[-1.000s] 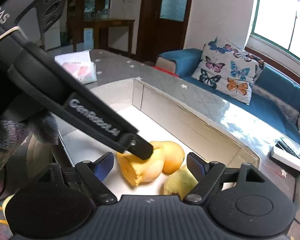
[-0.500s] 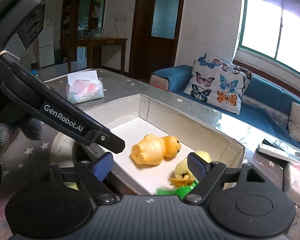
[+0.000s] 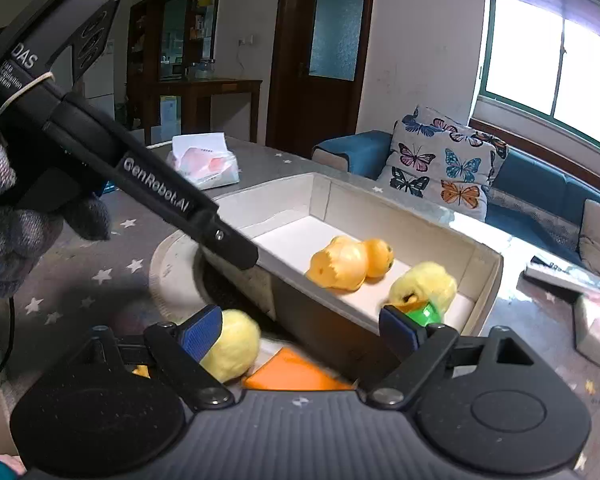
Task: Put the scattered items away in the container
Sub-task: 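Move both grippers back to the second fluffy yellow chick on the table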
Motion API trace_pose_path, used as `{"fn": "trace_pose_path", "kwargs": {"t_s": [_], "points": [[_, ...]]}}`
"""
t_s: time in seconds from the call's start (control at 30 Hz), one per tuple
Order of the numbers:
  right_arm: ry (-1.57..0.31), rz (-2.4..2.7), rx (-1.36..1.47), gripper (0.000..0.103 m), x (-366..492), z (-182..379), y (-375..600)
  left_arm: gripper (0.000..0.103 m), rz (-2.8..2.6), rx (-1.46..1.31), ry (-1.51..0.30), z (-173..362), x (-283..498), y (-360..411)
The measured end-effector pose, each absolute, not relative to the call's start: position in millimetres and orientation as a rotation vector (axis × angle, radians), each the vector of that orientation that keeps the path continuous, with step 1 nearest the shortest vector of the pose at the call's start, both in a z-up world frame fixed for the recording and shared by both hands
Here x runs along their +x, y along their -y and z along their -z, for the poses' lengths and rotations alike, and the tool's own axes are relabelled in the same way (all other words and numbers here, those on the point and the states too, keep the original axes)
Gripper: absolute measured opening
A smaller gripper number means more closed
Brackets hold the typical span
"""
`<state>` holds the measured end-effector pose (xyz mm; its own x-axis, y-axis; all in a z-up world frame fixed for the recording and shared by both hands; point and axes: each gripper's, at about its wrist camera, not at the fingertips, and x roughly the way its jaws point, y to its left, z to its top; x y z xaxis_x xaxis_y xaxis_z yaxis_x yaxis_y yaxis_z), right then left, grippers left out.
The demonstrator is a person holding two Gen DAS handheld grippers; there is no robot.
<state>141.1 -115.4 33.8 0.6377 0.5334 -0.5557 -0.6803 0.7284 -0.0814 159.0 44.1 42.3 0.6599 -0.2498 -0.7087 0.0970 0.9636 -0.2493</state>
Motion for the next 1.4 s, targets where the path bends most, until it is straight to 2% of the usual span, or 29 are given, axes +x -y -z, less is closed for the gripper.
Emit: {"fn": "trace_pose_path", "kwargs": {"t_s": [0.83, 1.4], "points": [[-0.574, -0.757, -0.263, 0.089, 104, -9, 109, 0.035, 0.146, -0.216, -0.870, -23, 122, -63], [-0.598, -0.775, -0.263, 0.090, 109, 1, 100, 0.035, 0.163, -0.271, -0.908, -12, 134, -78]]}}
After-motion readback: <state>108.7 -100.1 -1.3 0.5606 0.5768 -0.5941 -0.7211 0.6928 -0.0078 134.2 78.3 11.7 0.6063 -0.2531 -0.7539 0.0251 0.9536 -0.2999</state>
